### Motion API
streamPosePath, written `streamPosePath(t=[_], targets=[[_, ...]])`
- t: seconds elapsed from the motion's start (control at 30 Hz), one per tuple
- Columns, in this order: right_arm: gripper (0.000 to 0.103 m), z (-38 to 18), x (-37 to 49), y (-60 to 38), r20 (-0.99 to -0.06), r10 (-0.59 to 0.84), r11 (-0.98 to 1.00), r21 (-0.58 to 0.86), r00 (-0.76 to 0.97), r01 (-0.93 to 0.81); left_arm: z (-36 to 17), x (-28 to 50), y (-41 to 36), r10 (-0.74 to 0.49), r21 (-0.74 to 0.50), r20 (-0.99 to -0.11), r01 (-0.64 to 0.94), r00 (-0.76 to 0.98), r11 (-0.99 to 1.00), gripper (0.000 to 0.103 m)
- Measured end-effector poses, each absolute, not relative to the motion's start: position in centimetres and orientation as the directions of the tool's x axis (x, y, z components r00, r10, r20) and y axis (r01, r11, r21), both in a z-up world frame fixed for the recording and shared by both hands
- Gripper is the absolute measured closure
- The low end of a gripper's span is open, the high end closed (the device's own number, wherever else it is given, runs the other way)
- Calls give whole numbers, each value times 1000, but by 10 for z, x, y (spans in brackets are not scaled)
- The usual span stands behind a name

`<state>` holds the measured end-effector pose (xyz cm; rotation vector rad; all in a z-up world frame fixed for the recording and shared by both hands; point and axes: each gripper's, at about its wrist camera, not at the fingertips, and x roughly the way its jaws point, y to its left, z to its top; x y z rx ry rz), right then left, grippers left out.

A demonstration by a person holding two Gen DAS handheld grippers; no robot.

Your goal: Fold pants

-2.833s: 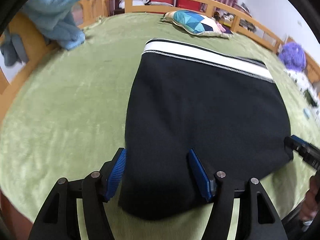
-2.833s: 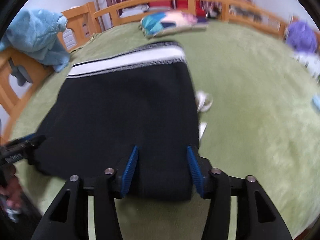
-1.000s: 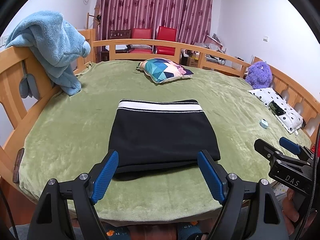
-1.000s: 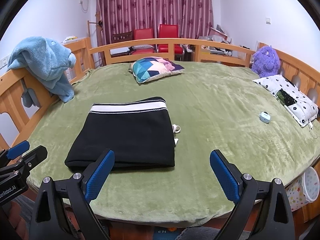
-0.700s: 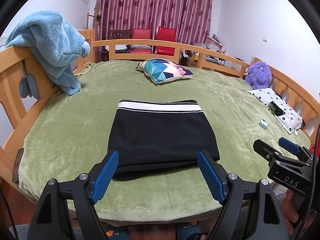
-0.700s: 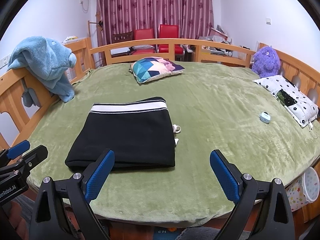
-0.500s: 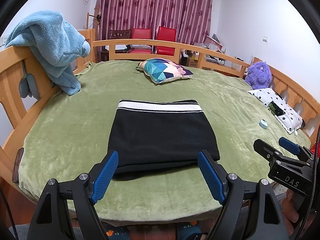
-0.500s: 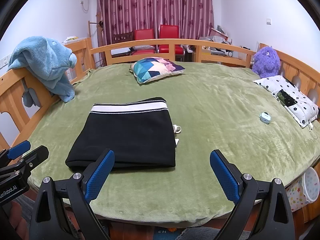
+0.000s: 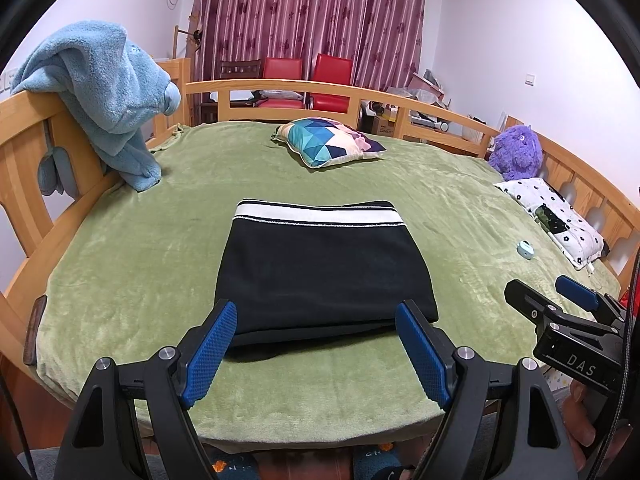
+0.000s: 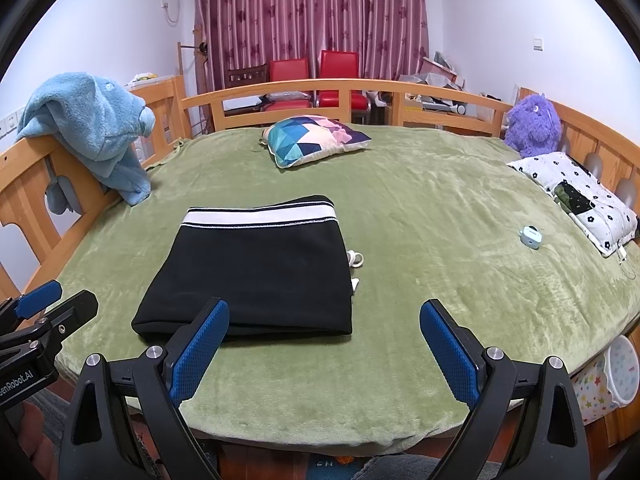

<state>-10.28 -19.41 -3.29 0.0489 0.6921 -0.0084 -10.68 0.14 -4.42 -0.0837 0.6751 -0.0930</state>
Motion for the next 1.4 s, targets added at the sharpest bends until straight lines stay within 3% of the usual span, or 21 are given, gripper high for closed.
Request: streamPosePath(t=[1.4], targets=[[8,-29,-105,-187,-634,18,1000,30,773,1,-40,-110,-10,-122,-120,-609,61,784,991,22]])
